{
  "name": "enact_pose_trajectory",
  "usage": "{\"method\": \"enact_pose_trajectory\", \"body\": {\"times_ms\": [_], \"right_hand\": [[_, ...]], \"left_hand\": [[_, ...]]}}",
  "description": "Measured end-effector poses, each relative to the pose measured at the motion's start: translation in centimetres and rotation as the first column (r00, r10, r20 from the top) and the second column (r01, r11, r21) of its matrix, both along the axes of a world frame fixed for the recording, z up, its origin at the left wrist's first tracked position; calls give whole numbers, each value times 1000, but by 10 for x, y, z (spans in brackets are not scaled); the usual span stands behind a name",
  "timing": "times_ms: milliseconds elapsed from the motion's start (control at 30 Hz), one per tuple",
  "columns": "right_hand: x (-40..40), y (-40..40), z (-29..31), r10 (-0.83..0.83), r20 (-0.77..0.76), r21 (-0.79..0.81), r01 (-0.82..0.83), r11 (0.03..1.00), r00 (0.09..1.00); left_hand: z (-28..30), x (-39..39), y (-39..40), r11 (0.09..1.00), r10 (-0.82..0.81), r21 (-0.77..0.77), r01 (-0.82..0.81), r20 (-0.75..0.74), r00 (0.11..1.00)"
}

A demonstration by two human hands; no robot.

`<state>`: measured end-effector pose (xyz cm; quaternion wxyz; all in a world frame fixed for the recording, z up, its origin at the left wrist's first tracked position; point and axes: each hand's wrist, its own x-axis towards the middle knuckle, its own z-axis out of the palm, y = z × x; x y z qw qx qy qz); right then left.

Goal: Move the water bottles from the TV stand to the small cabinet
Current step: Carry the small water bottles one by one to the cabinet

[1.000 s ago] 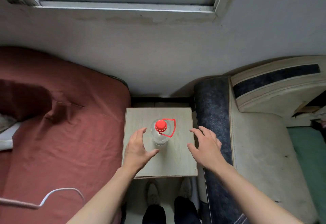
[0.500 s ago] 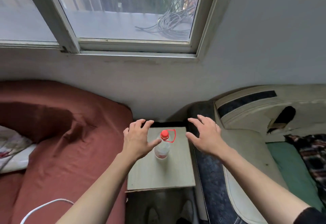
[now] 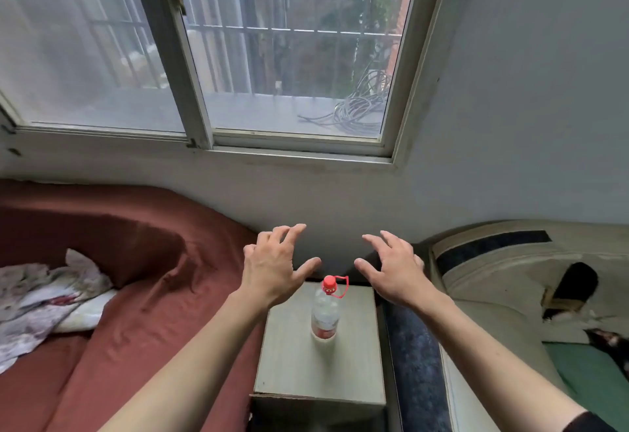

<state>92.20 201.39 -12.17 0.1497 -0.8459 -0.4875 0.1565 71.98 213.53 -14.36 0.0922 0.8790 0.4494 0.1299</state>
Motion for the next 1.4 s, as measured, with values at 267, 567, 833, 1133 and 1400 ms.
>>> {"method": "enact_pose_trajectory", "body": {"times_ms": [267, 567, 833, 1133, 1400], "right_hand": [[16, -40, 17, 146, 50, 46, -148, 988, 988], [5, -94, 6, 298, -52, 64, -295, 953, 953], [-70, -113, 21, 511, -24, 84, -508, 857, 859], [-243, -191, 41, 774, -13, 121, -767, 630, 634], [-389, -341, 57, 943, 32, 127, -937, 325, 332]], "left_hand": [[30, -3, -62, 991, 132, 14, -132, -39, 990], [24, -16, -169, 926, 345, -171, -338, 16, 938], [45, -93, -233, 845, 531, -105, -523, 64, 845], [61, -230, -383, 643, 766, -126, -755, 119, 632], [80, -355, -582, 407, 912, -43, -912, 70, 404]]}}
